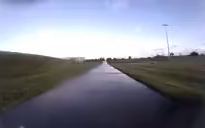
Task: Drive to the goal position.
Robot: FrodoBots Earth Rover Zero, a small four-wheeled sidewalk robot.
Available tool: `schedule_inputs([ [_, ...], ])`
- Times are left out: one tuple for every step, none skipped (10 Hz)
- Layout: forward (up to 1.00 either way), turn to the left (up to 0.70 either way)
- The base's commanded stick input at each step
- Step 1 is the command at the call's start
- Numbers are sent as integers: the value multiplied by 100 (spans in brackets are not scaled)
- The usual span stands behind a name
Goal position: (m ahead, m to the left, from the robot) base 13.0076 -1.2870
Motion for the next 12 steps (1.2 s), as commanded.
schedule_inputs([
  [45,0],
  [45,0],
  [45,0],
  [45,0],
  [45,0],
  [45,0],
  [45,0],
  [45,0],
  [45,0],
  [45,0],
  [45,0],
  [45,0],
])
